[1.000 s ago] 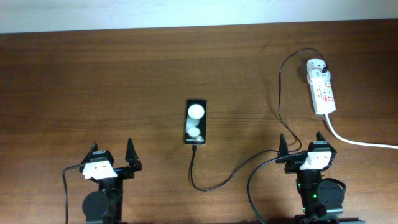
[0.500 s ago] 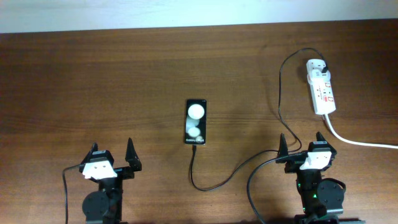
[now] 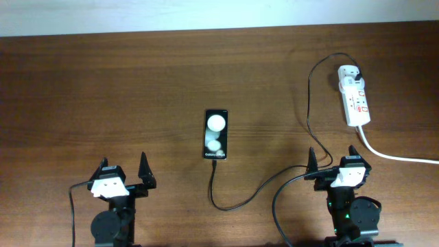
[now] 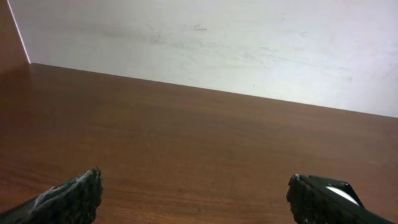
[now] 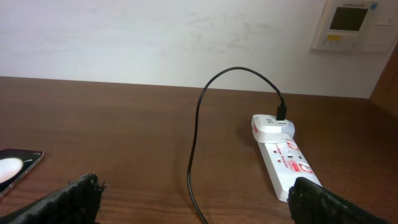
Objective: Plug charger to phone and switch on socket
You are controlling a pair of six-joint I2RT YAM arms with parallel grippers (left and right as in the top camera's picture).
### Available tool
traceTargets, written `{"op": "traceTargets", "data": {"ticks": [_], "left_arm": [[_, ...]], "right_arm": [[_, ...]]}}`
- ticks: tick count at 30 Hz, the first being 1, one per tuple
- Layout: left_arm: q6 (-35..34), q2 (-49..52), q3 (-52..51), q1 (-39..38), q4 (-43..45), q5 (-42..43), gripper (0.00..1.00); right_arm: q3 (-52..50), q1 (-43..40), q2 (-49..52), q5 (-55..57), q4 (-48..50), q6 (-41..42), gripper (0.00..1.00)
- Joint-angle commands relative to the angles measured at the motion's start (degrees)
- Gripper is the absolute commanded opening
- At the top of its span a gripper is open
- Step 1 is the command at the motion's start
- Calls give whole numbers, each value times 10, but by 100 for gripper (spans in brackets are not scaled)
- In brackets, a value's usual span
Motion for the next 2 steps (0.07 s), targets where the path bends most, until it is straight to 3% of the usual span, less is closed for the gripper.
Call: {"op": "traceTargets", "data": {"ticks": [1, 2], "left_arm": [[7, -3, -4, 3, 2, -6, 99], [7, -3, -4, 3, 2, -6, 99]], "right_arm": [[-5, -4, -6, 1, 0, 0, 98], [-5, -4, -6, 1, 0, 0, 99]]}}
